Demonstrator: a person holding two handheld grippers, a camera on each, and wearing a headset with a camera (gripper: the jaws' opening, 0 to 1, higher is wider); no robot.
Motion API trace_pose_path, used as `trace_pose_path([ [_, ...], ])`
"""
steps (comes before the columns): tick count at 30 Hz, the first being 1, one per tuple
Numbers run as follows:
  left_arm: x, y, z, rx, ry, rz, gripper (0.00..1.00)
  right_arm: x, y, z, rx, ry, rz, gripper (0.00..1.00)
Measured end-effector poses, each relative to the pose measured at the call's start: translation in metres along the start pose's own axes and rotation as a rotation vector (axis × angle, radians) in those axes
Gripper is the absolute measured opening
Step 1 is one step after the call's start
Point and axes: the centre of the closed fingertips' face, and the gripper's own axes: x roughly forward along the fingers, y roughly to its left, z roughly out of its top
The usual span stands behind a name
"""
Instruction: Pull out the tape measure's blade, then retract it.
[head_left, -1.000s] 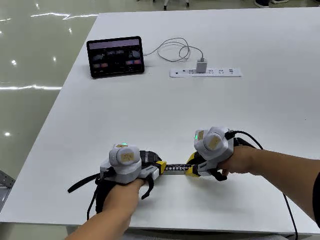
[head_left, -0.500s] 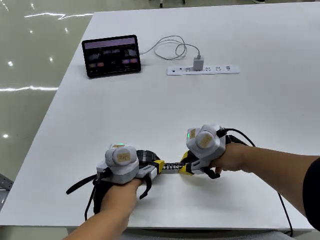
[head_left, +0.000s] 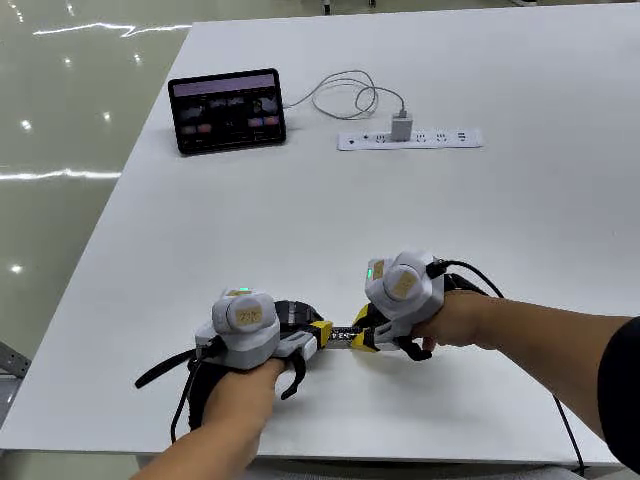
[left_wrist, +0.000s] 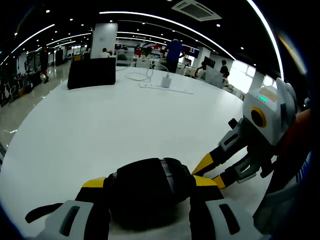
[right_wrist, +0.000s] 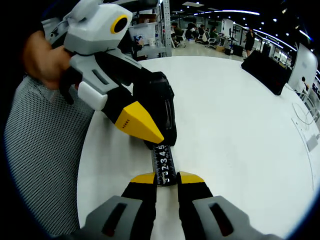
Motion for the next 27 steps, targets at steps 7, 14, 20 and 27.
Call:
trace_pose_path([
  [7,0.000,0.000,0.000,-0.007,-0.002,-0.003,0.60,0.004,0.000,0.004,0.008,-0.015,0.001,0.11],
  [14,-0.001,0.000,0.001,-0.012,-0.004,-0.005,0.60,0.008,0.001,0.008,-0.002,-0.026,0.003,0.11],
  [20,-0.001,0.000,0.001,-0.014,-0.003,-0.009,0.60,0.015,0.001,0.013,0.007,-0.032,0.006,0.11],
  [27,-0.001,0.000,0.001,-0.018,0.002,-0.014,0.60,0.018,0.002,0.014,0.013,-0.036,0.008,0.11],
])
